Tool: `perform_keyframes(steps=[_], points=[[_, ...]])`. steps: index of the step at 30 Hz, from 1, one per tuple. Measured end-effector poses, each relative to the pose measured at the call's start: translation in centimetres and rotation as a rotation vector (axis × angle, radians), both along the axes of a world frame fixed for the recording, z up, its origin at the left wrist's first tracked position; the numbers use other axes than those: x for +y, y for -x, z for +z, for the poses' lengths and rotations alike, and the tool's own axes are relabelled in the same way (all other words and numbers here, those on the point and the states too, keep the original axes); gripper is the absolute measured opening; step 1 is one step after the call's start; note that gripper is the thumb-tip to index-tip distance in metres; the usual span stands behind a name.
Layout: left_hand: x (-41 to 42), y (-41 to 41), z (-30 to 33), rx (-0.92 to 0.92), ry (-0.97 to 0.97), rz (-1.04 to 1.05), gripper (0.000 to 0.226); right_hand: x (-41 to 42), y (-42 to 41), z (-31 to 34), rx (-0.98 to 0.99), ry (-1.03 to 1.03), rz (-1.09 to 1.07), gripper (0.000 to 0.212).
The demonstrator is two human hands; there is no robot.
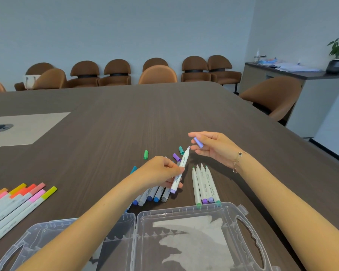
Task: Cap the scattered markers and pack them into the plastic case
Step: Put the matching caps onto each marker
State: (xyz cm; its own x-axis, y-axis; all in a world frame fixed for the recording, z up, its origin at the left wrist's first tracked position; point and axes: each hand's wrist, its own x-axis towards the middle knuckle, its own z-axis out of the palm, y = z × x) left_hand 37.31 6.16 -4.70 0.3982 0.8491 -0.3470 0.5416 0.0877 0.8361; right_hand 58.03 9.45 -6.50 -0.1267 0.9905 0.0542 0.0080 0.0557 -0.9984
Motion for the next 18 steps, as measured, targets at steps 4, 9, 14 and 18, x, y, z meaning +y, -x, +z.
perform_keyframes(steps=[4,9,14,18], points=[[-0.01,0.14,-0.02,-0.004,0.003,0.001,0.009,0.19,-0.27,-0.09,-0.017,0.033,0.010,0.023],[0.08,0.12,-0.20,-0.017,0.014,0.000,0.009,0.03,-0.26,-0.23,-0.070,-0.010,-0.006,0.017],[0.19,-0.13,-0.47,-0.009,0.015,0.004,0.008,-0.05,0.26,-0.06,-0.170,-0.055,0.009,0.017],[0.09,-0.23,-0.39,0.003,0.019,0.006,0.009,0.12,0.43,0.01,-0.187,-0.032,0.017,0.005]])
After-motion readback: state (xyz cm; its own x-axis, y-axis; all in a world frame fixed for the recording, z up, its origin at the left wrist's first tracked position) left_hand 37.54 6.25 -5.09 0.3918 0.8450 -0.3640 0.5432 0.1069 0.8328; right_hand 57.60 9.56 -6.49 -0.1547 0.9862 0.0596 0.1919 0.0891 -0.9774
